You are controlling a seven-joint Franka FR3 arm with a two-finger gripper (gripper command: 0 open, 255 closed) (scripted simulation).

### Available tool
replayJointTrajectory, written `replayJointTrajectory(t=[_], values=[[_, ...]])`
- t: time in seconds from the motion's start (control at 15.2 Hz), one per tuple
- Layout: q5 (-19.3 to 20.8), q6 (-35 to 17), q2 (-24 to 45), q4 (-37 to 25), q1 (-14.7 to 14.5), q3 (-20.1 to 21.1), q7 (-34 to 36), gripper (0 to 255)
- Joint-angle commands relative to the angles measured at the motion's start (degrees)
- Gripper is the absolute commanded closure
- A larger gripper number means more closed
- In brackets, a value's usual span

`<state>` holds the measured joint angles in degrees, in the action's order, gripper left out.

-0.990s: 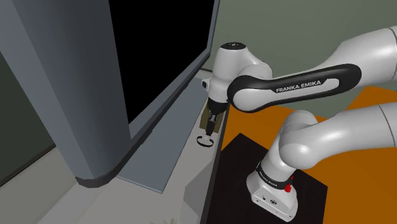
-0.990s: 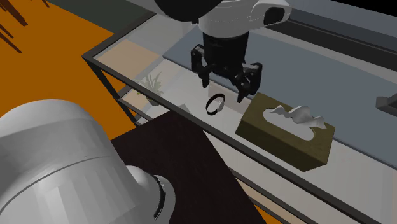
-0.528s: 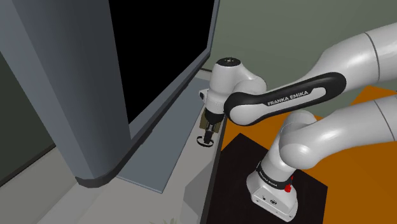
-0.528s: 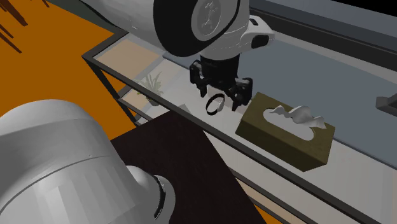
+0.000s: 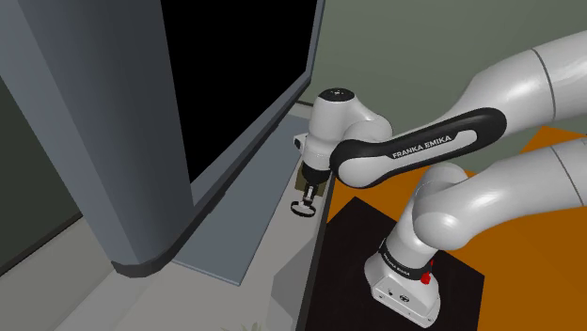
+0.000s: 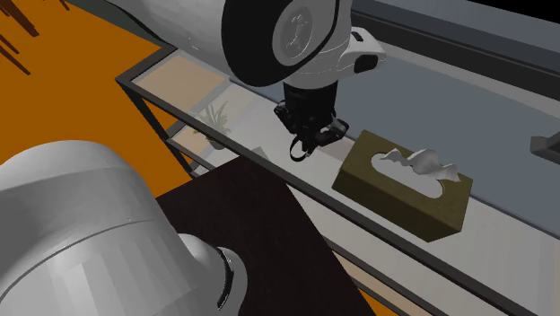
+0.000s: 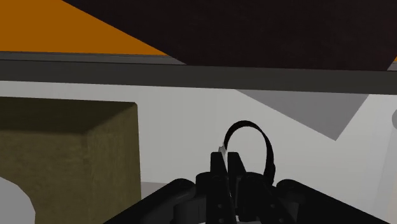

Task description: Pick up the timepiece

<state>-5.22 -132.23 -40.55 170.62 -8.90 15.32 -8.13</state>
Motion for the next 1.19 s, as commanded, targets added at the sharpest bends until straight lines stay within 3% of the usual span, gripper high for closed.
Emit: replayJointTrajectory(t=[0.0, 0.2, 1.12], values=[[0.0, 0.0, 0.0, 0.0, 0.0, 0.0, 0.0, 255], [0.0, 0.1, -0.1, 0.0, 0.0, 0.0, 0.0, 255], [1.0, 14.8, -7.6, -7.3, 0.0, -2.2, -1.3, 255]])
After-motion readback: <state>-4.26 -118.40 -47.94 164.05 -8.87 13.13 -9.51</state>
